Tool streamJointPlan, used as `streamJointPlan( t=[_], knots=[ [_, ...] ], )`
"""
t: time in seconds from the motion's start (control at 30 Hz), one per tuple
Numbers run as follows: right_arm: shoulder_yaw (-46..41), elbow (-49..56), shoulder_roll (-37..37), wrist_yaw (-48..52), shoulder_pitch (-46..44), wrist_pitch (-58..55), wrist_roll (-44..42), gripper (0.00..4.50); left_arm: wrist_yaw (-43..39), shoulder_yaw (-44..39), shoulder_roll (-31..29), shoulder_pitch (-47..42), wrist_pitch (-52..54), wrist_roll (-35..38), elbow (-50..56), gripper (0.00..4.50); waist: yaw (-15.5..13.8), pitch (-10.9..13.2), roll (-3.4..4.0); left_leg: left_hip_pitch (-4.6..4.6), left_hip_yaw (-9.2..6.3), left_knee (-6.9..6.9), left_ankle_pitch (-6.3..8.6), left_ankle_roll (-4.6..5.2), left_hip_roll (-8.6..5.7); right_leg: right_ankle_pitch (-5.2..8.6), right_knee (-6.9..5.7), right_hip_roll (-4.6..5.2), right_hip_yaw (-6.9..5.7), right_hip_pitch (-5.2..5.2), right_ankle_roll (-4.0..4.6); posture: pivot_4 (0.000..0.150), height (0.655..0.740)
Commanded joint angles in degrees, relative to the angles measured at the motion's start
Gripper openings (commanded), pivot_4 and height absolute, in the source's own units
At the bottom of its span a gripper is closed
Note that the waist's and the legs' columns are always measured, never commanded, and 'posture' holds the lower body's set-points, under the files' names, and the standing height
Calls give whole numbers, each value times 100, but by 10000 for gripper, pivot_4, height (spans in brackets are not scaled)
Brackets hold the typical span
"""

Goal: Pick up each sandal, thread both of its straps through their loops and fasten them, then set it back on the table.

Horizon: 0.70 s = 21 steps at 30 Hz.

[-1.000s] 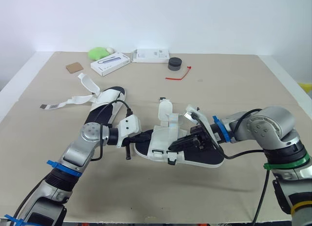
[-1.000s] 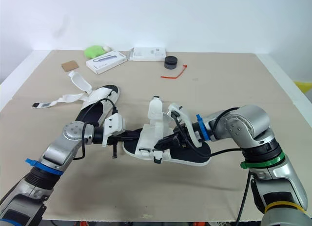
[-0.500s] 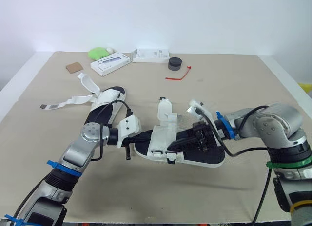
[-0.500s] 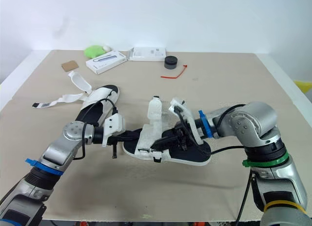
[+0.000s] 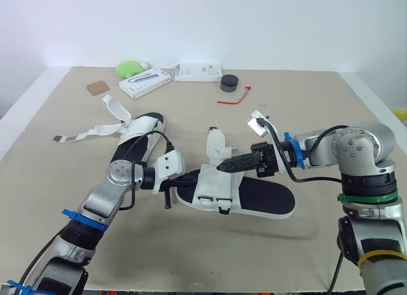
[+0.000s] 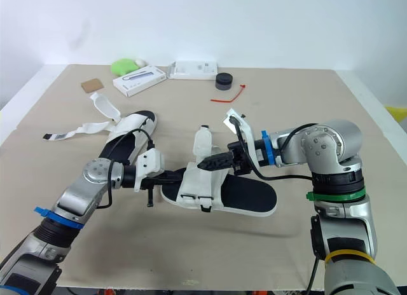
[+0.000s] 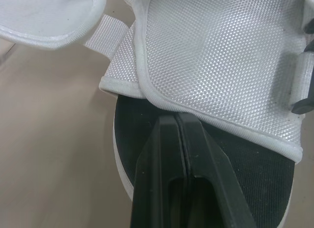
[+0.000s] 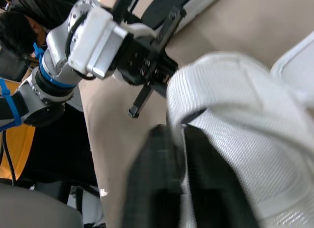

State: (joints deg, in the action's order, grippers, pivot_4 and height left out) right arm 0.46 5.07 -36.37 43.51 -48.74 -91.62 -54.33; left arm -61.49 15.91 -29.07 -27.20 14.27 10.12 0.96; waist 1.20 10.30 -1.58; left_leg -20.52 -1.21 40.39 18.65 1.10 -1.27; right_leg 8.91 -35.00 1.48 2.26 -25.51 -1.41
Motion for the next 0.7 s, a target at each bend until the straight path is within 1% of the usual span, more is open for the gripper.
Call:
streamJointPlan(
  t=[0.03, 0.43, 0.7],
  knots=[
    [-63, 394, 5, 18, 144, -32, -130, 527, 15, -39, -36, -7, 11, -14, 28, 0, 0, 0, 0, 0, -1, 0, 0, 0, 0, 0, 0, -2, -1, 0, 0, 1500, 7400],
    [200, 1363, -200, 81, 806, 210, -148, 527, 14, -23, -16, -3, 29, -8, 44, 0, 0, 0, 0, 0, -2, 0, 0, 0, 0, 0, 0, -3, -3, 0, 0, 1500, 7400],
    [316, 1514, -332, 136, 898, 390, -129, 527, 29, -21, -2, -20, 19, -22, 19, 0, 0, 0, 0, 0, -1, 1, -1, -1, 0, 0, 0, -4, -2, 0, -1, 1500, 7400]
  ],
)
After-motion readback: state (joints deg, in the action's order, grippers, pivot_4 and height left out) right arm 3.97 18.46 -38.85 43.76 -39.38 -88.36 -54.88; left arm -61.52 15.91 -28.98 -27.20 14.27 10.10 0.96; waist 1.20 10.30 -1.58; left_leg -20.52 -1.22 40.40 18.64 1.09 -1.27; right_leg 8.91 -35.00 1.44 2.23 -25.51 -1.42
